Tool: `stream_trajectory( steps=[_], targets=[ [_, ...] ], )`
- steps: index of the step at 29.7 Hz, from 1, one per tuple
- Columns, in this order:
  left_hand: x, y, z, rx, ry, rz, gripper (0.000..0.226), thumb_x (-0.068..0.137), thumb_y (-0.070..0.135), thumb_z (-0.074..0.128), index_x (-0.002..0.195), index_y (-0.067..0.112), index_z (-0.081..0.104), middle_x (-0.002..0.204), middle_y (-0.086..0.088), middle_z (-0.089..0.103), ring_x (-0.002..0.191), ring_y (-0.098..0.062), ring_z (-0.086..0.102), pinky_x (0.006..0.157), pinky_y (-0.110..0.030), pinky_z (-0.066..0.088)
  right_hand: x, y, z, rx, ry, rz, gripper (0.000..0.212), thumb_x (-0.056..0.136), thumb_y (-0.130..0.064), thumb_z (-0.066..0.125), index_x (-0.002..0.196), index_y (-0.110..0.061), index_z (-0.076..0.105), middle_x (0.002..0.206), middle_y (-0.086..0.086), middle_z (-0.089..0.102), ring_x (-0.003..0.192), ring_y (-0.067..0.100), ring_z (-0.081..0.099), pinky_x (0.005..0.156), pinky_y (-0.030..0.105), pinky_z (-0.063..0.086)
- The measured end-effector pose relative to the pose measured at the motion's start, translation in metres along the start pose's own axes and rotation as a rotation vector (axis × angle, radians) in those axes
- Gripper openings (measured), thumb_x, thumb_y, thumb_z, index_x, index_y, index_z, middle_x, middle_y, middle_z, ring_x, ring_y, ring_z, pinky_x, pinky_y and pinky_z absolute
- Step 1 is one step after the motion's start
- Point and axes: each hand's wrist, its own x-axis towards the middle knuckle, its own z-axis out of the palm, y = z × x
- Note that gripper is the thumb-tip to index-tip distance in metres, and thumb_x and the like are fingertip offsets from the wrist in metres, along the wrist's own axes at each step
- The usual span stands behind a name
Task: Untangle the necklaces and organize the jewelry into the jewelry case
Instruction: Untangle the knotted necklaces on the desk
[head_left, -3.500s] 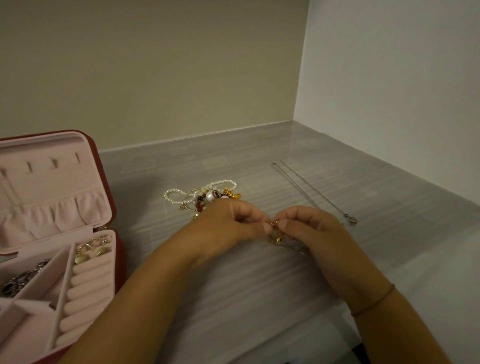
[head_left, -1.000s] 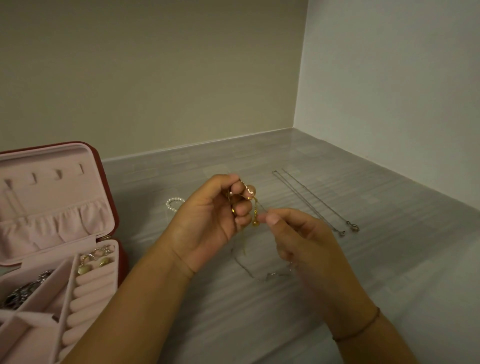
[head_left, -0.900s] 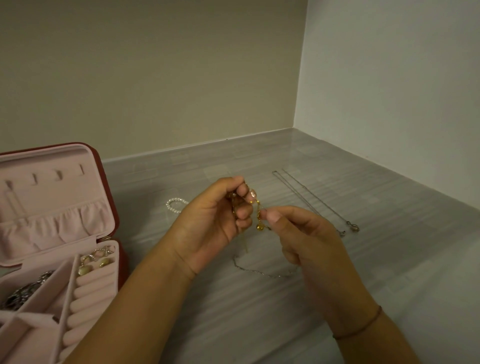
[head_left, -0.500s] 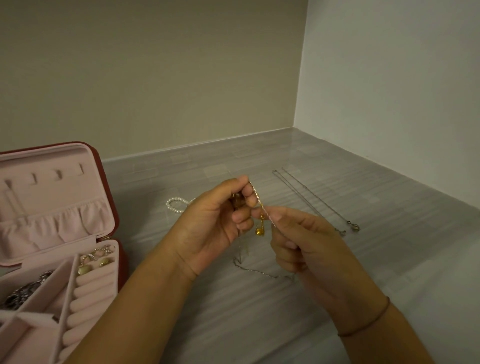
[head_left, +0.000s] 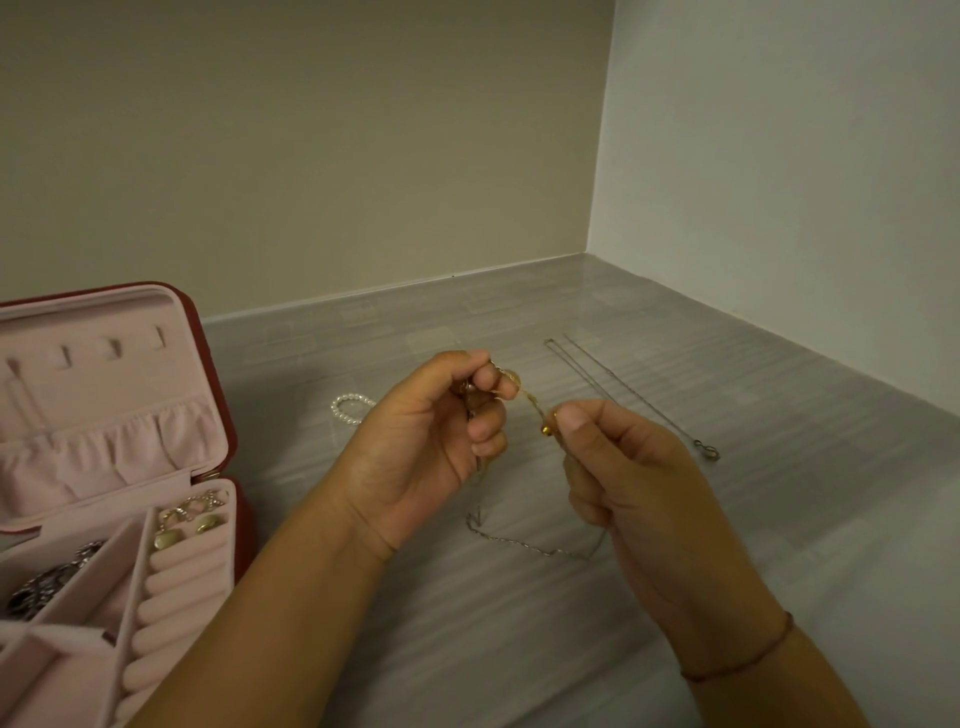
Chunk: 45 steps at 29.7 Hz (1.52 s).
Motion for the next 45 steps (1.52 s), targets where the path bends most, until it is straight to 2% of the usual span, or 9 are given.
stream_trajectory(
  steps=[4,8,15,19,21,29,32,37,45],
  targets=[
    [0.001,-0.001,-0.001,-0.040,0.009,0.009,0.019,0.075,0.024,0.061,0.058,0.016,0.058,0.068,-0.001,0.056,0.045,-0.007,0.036,0.045,-0.019,0.034,0.000,0.000,0.002,0.060,0.032,-0.018,0.027,0.079,-0.041,0.057,0.060,-0.023,0.062,0.049,-0.003,0.030,0.043,0.007,0.023,0.041,0.019,0.024],
    [0.001,-0.003,0.000,-0.062,-0.017,0.001,0.018,0.079,0.023,0.058,0.062,0.016,0.059,0.064,0.001,0.055,0.044,-0.006,0.037,0.046,-0.019,0.031,0.000,0.000,0.003,0.213,0.002,0.011,0.037,0.077,-0.044,0.057,0.070,-0.008,0.055,0.062,0.009,0.027,0.044,0.008,0.021,0.039,0.016,0.024],
    [-0.001,-0.007,0.004,-0.070,-0.057,-0.018,0.023,0.087,0.024,0.053,0.068,0.015,0.063,0.061,0.004,0.052,0.043,-0.004,0.037,0.044,-0.017,0.032,0.001,-0.001,0.008,0.449,-0.148,0.126,0.037,0.082,-0.046,0.051,0.069,-0.014,0.065,0.077,0.004,0.047,0.049,0.005,0.032,0.041,0.016,0.027],
    [-0.002,-0.007,0.006,-0.071,-0.051,-0.010,0.019,0.087,0.020,0.054,0.095,0.012,0.070,0.055,0.006,0.043,0.043,-0.003,0.035,0.044,-0.015,0.033,0.001,-0.001,0.005,0.526,-0.283,0.089,0.037,0.073,-0.057,0.066,0.069,-0.020,0.063,0.087,-0.002,0.056,0.057,0.005,0.039,0.051,0.017,0.032],
    [-0.001,-0.005,0.004,-0.072,-0.019,0.011,0.028,0.087,0.018,0.053,0.110,0.012,0.067,0.053,0.006,0.038,0.043,-0.003,0.032,0.045,-0.015,0.030,-0.001,-0.003,0.002,0.451,-0.310,0.038,0.036,0.068,-0.059,0.071,0.065,-0.024,0.063,0.088,0.000,0.054,0.060,0.005,0.038,0.055,0.018,0.032],
    [-0.001,0.003,-0.004,0.249,0.130,0.126,0.032,0.070,0.002,0.062,0.096,0.015,0.075,0.050,0.007,0.027,0.040,-0.004,0.022,0.040,-0.017,0.020,-0.011,-0.006,-0.013,0.040,-0.190,-0.178,0.038,0.067,-0.055,0.072,0.058,-0.019,0.060,0.080,-0.006,0.055,0.066,-0.002,0.048,0.061,0.010,0.037],
    [-0.003,0.004,-0.004,0.373,0.173,0.161,0.038,0.065,-0.001,0.056,0.095,0.014,0.075,0.052,0.005,0.027,0.041,-0.006,0.022,0.041,-0.018,0.019,-0.011,-0.006,-0.020,-0.044,-0.124,-0.201,0.027,0.072,-0.039,0.068,0.069,-0.012,0.063,0.073,-0.007,0.055,0.064,-0.002,0.048,0.060,0.007,0.039],
    [-0.007,0.003,0.003,0.650,0.219,0.161,0.040,0.064,0.009,0.053,0.098,0.018,0.074,0.050,0.008,0.032,0.042,-0.004,0.027,0.055,-0.023,0.026,-0.005,0.002,-0.022,-0.331,0.039,-0.244,0.009,0.081,-0.027,0.070,0.090,-0.026,0.069,0.062,0.001,0.049,0.056,0.007,0.042,0.054,0.015,0.040],
    [-0.008,0.000,0.009,0.774,0.235,0.171,0.032,0.092,0.000,0.044,0.102,0.015,0.071,0.046,0.014,0.032,0.045,-0.004,0.028,0.056,-0.024,0.028,-0.002,0.009,-0.021,-0.400,-0.028,-0.177,0.013,0.077,-0.025,0.070,0.088,-0.028,0.076,0.046,-0.007,0.038,0.047,0.006,0.038,0.054,0.016,0.039]
  ],
)
